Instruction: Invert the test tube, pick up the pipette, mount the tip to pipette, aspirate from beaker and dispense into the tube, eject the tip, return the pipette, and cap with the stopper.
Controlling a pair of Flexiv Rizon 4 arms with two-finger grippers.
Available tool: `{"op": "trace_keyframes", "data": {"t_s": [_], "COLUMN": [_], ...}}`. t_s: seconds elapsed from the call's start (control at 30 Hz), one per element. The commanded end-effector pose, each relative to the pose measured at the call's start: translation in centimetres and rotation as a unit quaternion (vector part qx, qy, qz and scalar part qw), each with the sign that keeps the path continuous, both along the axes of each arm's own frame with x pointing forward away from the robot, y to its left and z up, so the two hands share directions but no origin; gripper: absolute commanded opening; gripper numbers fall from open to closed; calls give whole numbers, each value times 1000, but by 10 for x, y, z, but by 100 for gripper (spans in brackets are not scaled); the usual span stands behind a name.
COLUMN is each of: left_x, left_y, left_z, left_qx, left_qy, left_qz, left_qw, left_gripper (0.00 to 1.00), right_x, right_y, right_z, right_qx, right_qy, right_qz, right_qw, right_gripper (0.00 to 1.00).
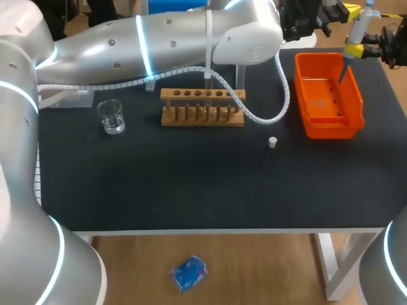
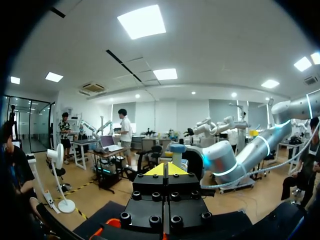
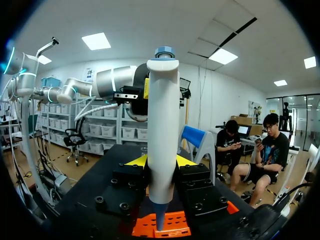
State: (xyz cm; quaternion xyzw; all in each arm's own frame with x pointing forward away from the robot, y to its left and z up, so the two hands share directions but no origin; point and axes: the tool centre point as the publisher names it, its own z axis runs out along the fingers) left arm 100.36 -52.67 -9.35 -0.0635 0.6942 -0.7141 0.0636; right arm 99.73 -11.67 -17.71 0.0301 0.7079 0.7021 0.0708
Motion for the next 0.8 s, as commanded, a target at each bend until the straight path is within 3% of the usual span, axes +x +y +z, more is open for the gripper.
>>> {"op": "trace_keyframes", "data": {"t_s": [0.03, 0.47, 0.8], "left_x": [-2, -1, 0], "left_y": [-6, 4, 20], "left_z": [-12, 19, 40], "left_qx": [-1, -8, 15], "left_qy": [1, -21, -15], "left_qz": [33, 31, 37], "left_qw": [999, 999, 999], "left_gripper": [0, 0, 0], "right_x": [1, 1, 1], "right_y": [1, 1, 1], "right_z": [11, 11, 11], "right_qx": [0, 0, 0], "right_qy": [-1, -1, -1], "right_qz": [3, 3, 3], "right_qw": [1000, 1000, 1000], "right_gripper": [0, 0, 0]}}
